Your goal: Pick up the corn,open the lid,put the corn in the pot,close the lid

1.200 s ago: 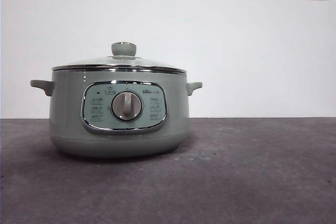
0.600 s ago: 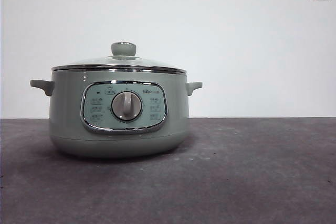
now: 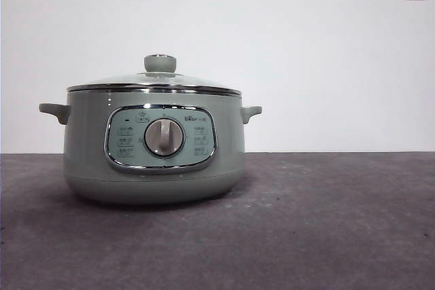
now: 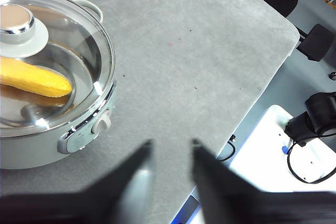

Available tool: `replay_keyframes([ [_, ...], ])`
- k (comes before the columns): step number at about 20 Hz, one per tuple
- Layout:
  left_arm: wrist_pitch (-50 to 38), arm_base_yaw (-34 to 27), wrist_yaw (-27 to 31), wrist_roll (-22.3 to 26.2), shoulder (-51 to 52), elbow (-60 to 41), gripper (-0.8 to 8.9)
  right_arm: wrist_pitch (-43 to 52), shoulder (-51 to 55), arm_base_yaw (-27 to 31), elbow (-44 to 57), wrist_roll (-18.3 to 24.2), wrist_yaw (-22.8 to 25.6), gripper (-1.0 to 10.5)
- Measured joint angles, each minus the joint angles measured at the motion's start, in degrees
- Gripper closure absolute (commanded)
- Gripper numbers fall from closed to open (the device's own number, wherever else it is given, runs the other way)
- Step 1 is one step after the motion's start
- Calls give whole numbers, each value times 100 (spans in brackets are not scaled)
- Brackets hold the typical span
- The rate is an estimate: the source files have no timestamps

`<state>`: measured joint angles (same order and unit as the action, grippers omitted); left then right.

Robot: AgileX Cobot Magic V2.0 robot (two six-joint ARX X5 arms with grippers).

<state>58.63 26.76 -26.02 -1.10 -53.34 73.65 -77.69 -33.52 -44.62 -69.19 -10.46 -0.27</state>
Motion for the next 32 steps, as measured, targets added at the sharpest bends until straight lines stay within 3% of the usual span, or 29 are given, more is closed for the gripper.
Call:
replay_keyframes([
  [15, -81, 0, 9, -2, -7, 0, 817, 0, 0, 0, 0, -2, 883, 946],
  [22, -236, 4, 234, 7, -31, 0, 817, 0, 0, 0, 0, -2, 911, 946],
  [26, -1226, -278, 1652, 533, 236, -11, 817, 0, 0, 0, 0, -2, 920, 946],
  [29, -2529, -1027, 1443, 997, 973, -551, 817, 0, 0, 0, 0, -2, 929, 946],
  [32, -3954, -1825, 1596, 1139, 2020, -1919, 817, 0, 0, 0, 0, -2, 949, 946],
])
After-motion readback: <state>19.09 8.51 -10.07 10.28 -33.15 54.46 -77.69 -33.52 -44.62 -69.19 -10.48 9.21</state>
